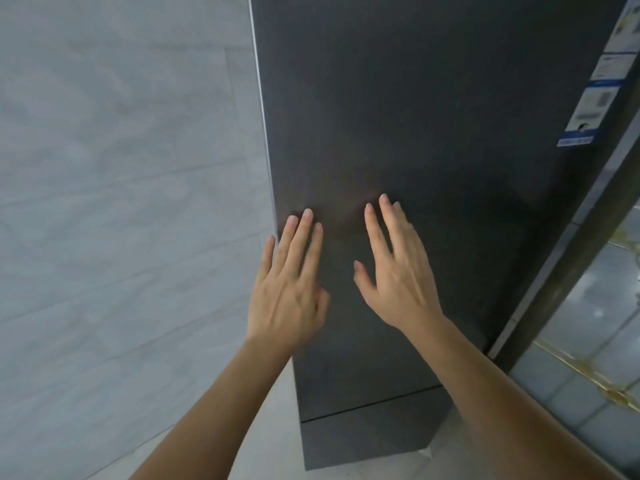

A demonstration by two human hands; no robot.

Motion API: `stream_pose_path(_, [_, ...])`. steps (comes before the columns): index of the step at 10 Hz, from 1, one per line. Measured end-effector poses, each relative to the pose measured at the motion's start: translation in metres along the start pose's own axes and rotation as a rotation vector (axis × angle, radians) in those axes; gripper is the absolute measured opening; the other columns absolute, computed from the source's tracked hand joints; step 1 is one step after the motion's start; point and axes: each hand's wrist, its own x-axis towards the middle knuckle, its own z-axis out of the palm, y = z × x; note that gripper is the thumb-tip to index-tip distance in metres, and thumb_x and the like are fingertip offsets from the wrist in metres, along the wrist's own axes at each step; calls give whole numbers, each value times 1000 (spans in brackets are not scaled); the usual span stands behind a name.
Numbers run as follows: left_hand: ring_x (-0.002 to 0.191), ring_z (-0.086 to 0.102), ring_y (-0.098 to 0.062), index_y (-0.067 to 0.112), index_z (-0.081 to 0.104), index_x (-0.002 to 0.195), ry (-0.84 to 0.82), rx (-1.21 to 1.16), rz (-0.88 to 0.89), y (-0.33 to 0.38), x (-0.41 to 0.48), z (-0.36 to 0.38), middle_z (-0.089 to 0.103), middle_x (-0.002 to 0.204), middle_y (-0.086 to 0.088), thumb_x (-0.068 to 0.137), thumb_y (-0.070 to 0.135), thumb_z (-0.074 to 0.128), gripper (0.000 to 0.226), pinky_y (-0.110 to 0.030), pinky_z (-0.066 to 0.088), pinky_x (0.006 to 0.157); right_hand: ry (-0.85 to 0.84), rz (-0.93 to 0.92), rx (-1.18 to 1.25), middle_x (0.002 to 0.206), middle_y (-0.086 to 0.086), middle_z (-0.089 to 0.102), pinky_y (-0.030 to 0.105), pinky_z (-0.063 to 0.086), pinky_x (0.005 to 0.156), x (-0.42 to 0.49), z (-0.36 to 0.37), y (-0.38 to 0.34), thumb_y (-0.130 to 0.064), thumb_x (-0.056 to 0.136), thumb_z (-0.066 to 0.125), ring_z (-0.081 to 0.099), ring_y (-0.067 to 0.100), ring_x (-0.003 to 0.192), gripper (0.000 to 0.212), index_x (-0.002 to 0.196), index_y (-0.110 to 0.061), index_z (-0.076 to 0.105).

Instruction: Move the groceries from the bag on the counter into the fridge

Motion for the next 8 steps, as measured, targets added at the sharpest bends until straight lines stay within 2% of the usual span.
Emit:
stream_pose_path(1, [153, -5, -23, 8, 13, 156, -75, 33, -35, -12, 18, 13, 1, 166, -8, 85, 25, 55, 85, -43, 10, 124, -64, 0, -8, 171, 10, 1, 53, 25, 123, 16, 17, 6, -38, 97, 56, 8, 31, 157, 84, 162, -14, 9])
stream_pose_path(3, [152, -10, -23, 9, -1, 157, -125, 106, -55, -19, 26, 33, -11, 165, -6, 94, 44, 46, 86, -46, 12, 124, -92, 23, -63, 171, 8, -4, 55, 21, 124, 22, 37, 11, -45, 95, 55, -1, 30, 157, 88, 163, -18, 5])
stream_pose_path(6, [153, -8, -21, 19, 6, 158, -112, 45, -72, -13, 23, 21, -7, 166, -2, 95, 49, 45, 80, -46, 8, 124, -162, -12, -53, 171, 7, -4, 57, 25, 122, 21, 15, 12, -46, 94, 56, 2, 29, 158, 89, 162, -23, 6])
stream_pose_path(7, [153, 0, -22, 24, 9, 157, -110, 27, -88, -6, 23, 16, 0, 167, -1, 93, 58, 44, 81, -48, 11, 123, -168, -39, -42, 171, 6, 7, 55, 25, 122, 22, -4, 14, -44, 93, 56, 12, 29, 157, 84, 162, -25, 12])
stream_pose_path(8, [152, 12, -24, 27, 17, 156, -120, 32, -88, 7, 15, 10, 13, 165, -1, 92, 63, 43, 78, -50, 15, 123, -157, -7, -37, 165, 9, 29, 54, 28, 121, 18, -20, 16, -44, 93, 55, 26, 30, 153, 76, 160, -23, 24])
